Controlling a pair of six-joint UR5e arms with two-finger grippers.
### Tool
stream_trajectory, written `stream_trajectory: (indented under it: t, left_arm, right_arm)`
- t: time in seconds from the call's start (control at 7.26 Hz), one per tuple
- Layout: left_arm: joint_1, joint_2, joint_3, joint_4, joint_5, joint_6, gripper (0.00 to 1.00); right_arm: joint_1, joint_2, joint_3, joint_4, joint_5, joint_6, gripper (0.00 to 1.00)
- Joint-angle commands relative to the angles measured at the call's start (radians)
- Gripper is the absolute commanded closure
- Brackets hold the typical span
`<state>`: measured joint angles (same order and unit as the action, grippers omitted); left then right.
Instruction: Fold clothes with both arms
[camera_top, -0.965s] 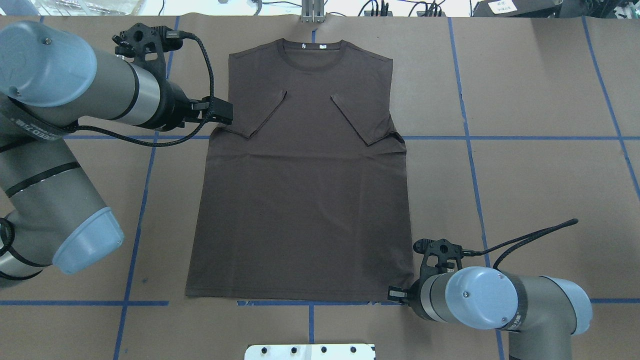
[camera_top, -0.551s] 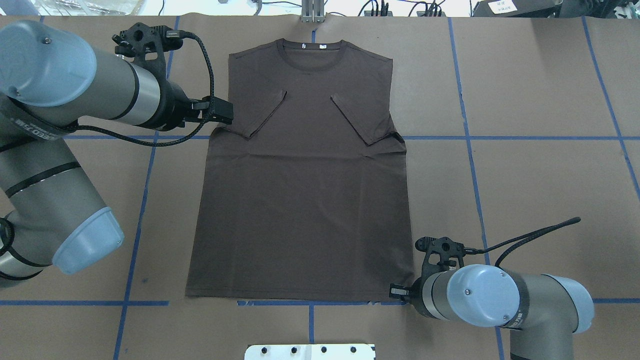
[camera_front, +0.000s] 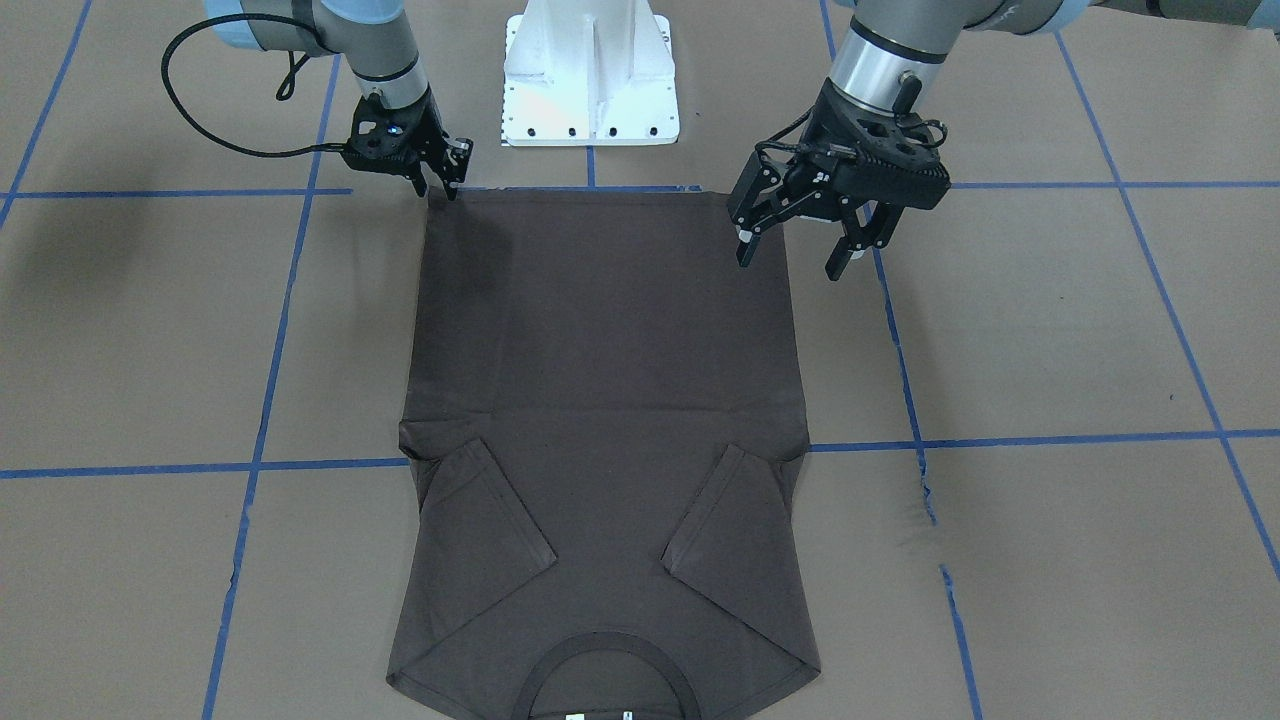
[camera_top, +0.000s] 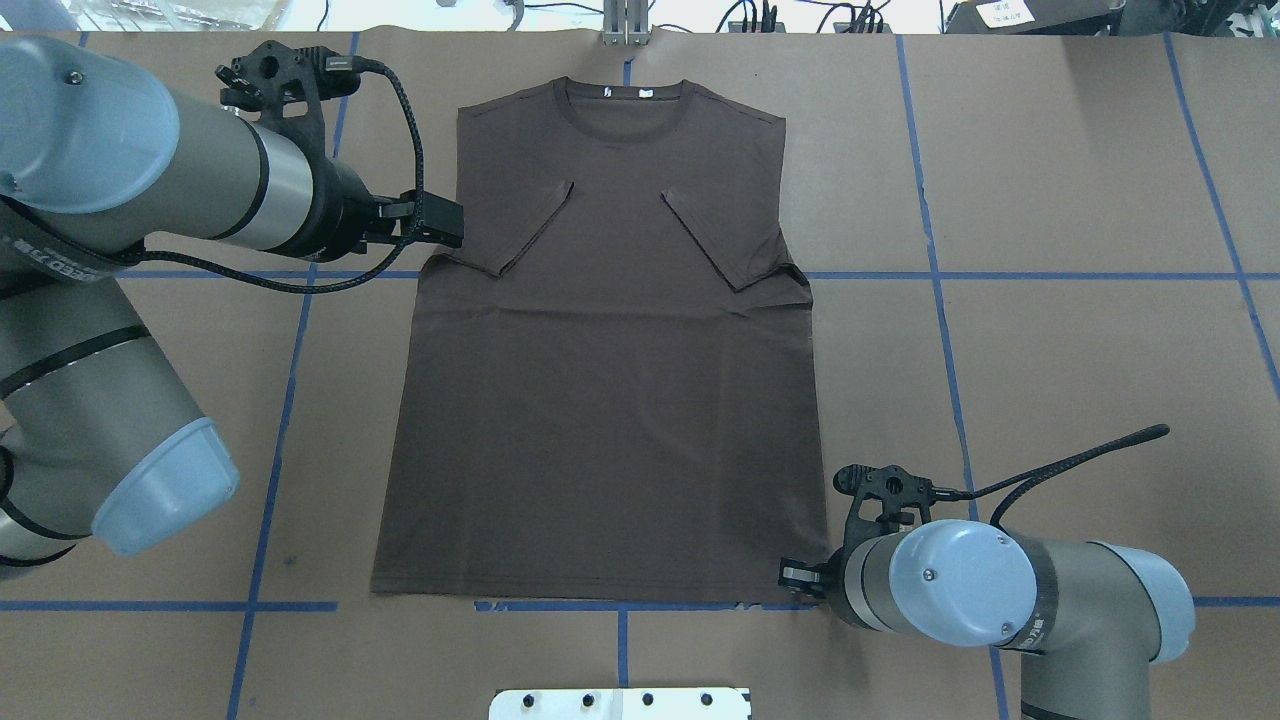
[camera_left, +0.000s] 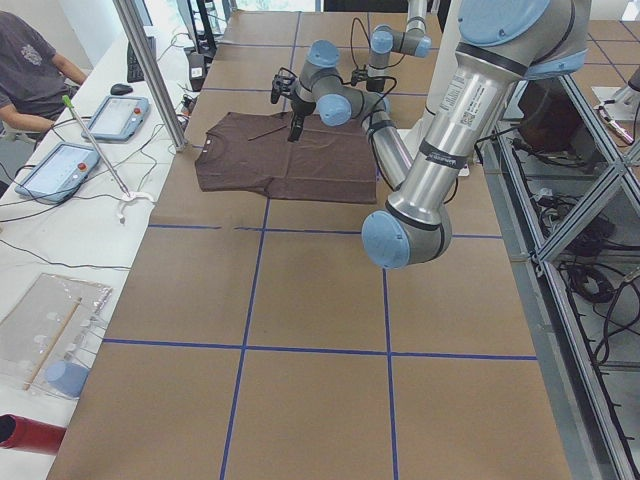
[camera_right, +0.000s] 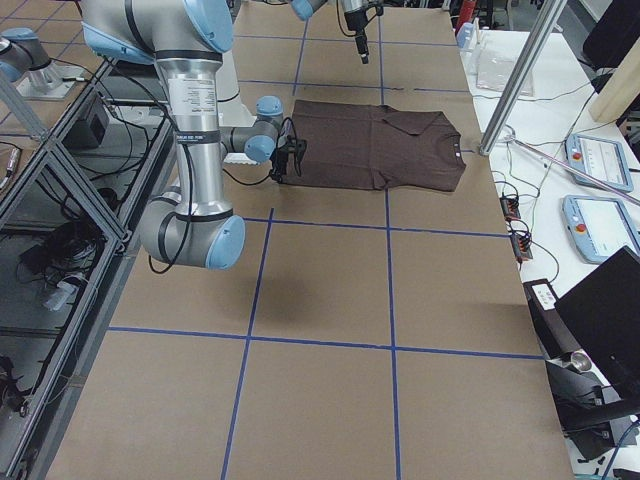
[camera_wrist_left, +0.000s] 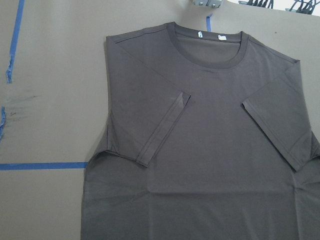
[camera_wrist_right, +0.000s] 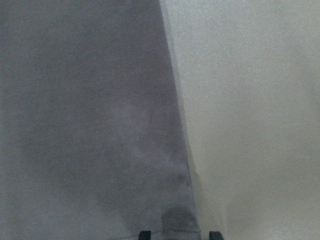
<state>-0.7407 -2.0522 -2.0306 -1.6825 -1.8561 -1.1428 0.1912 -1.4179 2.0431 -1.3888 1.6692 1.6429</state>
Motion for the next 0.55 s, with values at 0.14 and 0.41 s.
stream_trajectory:
  t: [0.14, 0.41]
  left_arm:
    - [0.001, -0.005, -0.007, 0.015, 0.000, 0.000, 0.00]
    - [0.001, -0.006, -0.007, 0.015, 0.000, 0.000, 0.00]
  right_arm:
    - [-0.001, 0.000, -0.015, -0.007, -0.002, 0.000, 0.56]
    - [-0.002, 0.000, -0.024, -0.006, -0.002, 0.000, 0.55]
